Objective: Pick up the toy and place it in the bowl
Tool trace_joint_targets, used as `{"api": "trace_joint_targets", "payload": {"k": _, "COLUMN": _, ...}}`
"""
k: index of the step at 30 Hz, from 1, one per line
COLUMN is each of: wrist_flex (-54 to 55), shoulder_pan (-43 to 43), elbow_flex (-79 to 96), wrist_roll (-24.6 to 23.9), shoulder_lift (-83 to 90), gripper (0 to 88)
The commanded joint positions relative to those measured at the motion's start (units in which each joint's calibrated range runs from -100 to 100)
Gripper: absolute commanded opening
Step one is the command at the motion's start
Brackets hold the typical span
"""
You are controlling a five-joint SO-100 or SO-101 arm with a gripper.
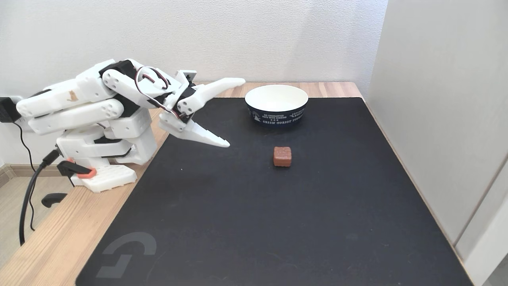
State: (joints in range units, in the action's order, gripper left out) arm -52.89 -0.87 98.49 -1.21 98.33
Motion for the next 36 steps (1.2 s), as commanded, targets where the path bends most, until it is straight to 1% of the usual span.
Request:
{"api": "trace_joint_targets", "payload": {"k": 1, "wrist_flex": -0.54, "shoulder_pan": 0.08, "elbow_flex": -6.96, "wrist_roll": -0.36, "shoulder_lift": -6.84, "gripper": 56.0}}
{"api": "trace_joint_targets", "payload": {"k": 2, "wrist_flex": -0.45, "shoulder_pan": 0.08, "elbow_flex": -9.21, "wrist_roll": -0.36, "shoulder_lift": -9.67, "gripper": 56.0}}
{"api": "trace_joint_targets", "payload": {"k": 3, "wrist_flex": -0.11, "shoulder_pan": 0.0, "elbow_flex": -14.53, "wrist_roll": -0.36, "shoulder_lift": -16.84, "gripper": 56.0}}
{"api": "trace_joint_targets", "payload": {"k": 6, "wrist_flex": 0.9, "shoulder_pan": 0.25, "elbow_flex": -24.45, "wrist_roll": -0.36, "shoulder_lift": -30.26, "gripper": 56.0}}
{"api": "trace_joint_targets", "payload": {"k": 7, "wrist_flex": 1.24, "shoulder_pan": 0.25, "elbow_flex": -31.48, "wrist_roll": -0.36, "shoulder_lift": -39.77, "gripper": 56.0}}
{"api": "trace_joint_targets", "payload": {"k": 11, "wrist_flex": 1.16, "shoulder_pan": 0.41, "elbow_flex": -43.28, "wrist_roll": -0.36, "shoulder_lift": -56.69, "gripper": 56.0}}
{"api": "trace_joint_targets", "payload": {"k": 12, "wrist_flex": 1.16, "shoulder_pan": 0.5, "elbow_flex": -48.42, "wrist_roll": -0.36, "shoulder_lift": -64.7, "gripper": 56.0}}
{"api": "trace_joint_targets", "payload": {"k": 16, "wrist_flex": 0.39, "shoulder_pan": 2.84, "elbow_flex": -59.96, "wrist_roll": -0.36, "shoulder_lift": -78.03, "gripper": 56.0}}
{"api": "trace_joint_targets", "payload": {"k": 17, "wrist_flex": -0.79, "shoulder_pan": 4.09, "elbow_flex": -66.18, "wrist_roll": -0.36, "shoulder_lift": -83.7, "gripper": 56.0}}
{"api": "trace_joint_targets", "payload": {"k": 20, "wrist_flex": -4.52, "shoulder_pan": 5.52, "elbow_flex": -74.92, "wrist_roll": -0.41, "shoulder_lift": -91.29, "gripper": 56.0}}
{"api": "trace_joint_targets", "payload": {"k": 21, "wrist_flex": -7.57, "shoulder_pan": 6.1, "elbow_flex": -80.06, "wrist_roll": -1.61, "shoulder_lift": -96.04, "gripper": 56.0}}
{"api": "trace_joint_targets", "payload": {"k": 23, "wrist_flex": -10.87, "shoulder_pan": 6.6, "elbow_flex": -84.38, "wrist_roll": -2.91, "shoulder_lift": -100.54, "gripper": 56.0}}
{"api": "trace_joint_targets", "payload": {"k": 26, "wrist_flex": -14.76, "shoulder_pan": 6.69, "elbow_flex": -90.24, "wrist_roll": -2.97, "shoulder_lift": -106.96, "gripper": 56.0}}
{"api": "trace_joint_targets", "payload": {"k": 30, "wrist_flex": -18.07, "shoulder_pan": 6.44, "elbow_flex": -93.94, "wrist_roll": -3.02, "shoulder_lift": -111.13, "gripper": 56.0}}
{"api": "trace_joint_targets", "payload": {"k": 36, "wrist_flex": -24.16, "shoulder_pan": 6.35, "elbow_flex": -104.75, "wrist_roll": -3.02, "shoulder_lift": -120.39, "gripper": 56.0}}
